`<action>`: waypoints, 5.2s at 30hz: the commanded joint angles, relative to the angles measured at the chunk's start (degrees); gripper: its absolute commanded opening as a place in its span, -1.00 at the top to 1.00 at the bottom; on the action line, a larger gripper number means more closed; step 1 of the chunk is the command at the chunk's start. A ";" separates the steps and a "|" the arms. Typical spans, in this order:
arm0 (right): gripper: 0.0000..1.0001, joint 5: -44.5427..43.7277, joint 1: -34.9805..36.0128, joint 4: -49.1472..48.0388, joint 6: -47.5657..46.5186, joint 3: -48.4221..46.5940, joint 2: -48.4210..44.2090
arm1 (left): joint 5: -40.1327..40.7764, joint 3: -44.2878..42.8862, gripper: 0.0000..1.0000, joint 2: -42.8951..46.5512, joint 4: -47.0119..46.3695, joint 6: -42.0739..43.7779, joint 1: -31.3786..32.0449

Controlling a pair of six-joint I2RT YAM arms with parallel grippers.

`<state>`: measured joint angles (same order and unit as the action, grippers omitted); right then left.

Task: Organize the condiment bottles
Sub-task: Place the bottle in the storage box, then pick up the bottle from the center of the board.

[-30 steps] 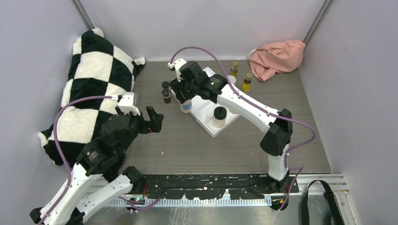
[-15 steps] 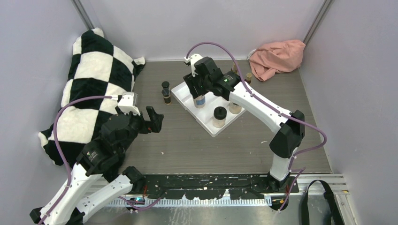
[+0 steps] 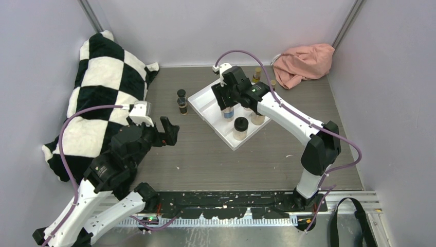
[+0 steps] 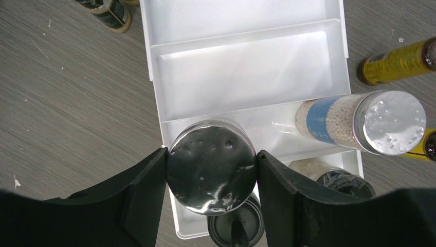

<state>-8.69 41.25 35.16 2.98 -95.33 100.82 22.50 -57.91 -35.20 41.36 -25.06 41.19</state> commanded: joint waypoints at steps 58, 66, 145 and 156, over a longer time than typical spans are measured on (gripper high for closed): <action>0.99 7.90 -6.45 -15.38 4.18 10.99 -0.77 | 1.07 0.48 -0.84 -4.01 -5.30 1.08 0.09; 0.96 7.90 -6.43 -15.25 4.71 12.07 -0.79 | 1.21 0.69 -0.85 -3.58 -5.11 1.04 0.12; -0.52 -20.25 -24.57 -3.48 19.09 -3.58 8.28 | 2.51 -1.87 -0.92 -5.95 -3.24 1.16 0.07; -0.32 -20.08 -25.78 -4.39 19.95 -1.12 7.80 | 2.52 -1.83 -0.92 -5.58 -2.94 1.20 0.12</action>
<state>-27.42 15.79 32.95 21.65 -96.71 110.00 24.08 -58.76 -41.12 39.48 -24.80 41.19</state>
